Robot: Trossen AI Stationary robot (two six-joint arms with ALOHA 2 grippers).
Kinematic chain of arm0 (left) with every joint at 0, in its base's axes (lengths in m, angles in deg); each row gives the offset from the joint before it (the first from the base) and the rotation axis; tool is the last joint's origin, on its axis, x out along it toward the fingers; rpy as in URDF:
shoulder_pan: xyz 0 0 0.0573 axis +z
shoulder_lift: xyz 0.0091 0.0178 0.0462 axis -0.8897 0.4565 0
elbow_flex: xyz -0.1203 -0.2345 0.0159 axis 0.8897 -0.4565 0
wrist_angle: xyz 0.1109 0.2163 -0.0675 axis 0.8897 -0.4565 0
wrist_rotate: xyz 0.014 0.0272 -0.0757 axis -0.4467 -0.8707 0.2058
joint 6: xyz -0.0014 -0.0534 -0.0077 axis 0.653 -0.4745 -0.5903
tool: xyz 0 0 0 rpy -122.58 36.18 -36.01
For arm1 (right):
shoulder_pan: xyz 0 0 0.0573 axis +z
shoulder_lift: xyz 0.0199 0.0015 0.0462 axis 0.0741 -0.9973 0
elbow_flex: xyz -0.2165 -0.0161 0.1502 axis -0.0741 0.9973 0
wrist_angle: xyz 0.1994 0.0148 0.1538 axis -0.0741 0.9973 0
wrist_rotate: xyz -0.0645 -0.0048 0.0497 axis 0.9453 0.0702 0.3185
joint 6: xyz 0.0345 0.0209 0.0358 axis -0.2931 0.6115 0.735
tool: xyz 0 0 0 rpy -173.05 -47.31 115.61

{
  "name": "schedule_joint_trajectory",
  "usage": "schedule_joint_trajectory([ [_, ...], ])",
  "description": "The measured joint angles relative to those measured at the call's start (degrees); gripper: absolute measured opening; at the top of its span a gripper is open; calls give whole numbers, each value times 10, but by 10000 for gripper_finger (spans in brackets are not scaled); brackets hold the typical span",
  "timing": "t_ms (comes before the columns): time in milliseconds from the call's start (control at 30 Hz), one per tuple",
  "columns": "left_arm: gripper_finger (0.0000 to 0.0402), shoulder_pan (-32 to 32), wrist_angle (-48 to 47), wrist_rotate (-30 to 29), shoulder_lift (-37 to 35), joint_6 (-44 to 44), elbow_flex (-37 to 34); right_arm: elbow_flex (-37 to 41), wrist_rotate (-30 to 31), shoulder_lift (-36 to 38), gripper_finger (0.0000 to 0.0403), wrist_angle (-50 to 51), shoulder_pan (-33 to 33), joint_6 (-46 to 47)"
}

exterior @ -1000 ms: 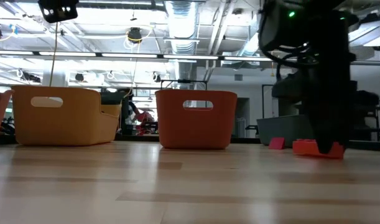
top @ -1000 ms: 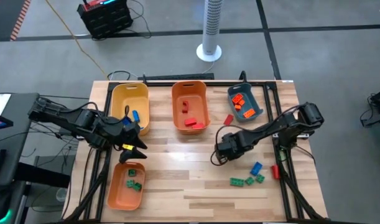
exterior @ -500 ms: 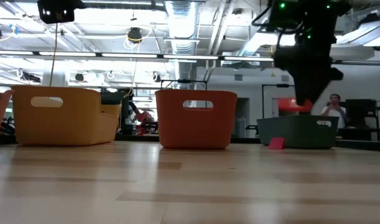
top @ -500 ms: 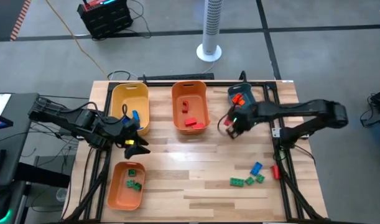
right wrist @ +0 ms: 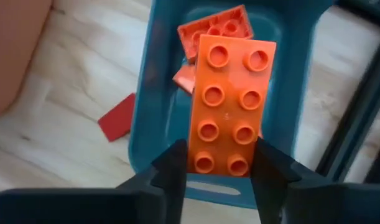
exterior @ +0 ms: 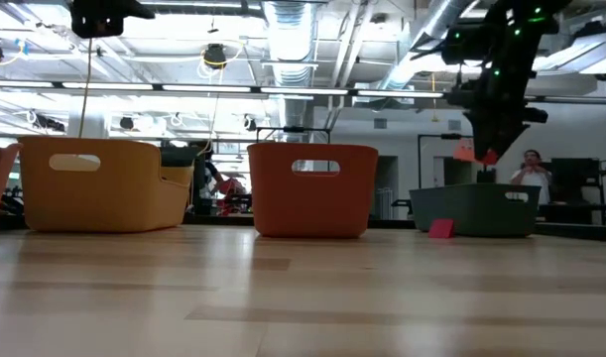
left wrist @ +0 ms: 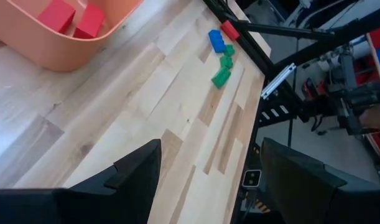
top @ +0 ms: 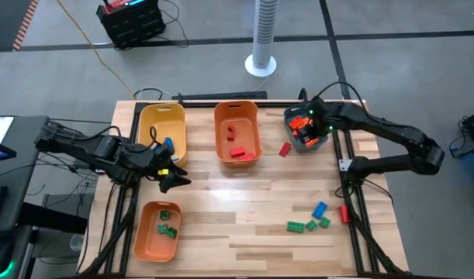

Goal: Sort blocks
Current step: Put the orange game piece into the blue bin, then put the blue game piece into the yellow bin

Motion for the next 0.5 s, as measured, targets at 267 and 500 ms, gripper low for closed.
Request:
schedule_joint_trajectory([
  [267, 267, 0, 0, 9, 0, -4, 0, -14, -59, 1, 252, 73, -26, 4],
  [500, 267, 0, 0, 23, 0, 27, 0, -67, -88, 56, 259, 138, 94, 107],
])
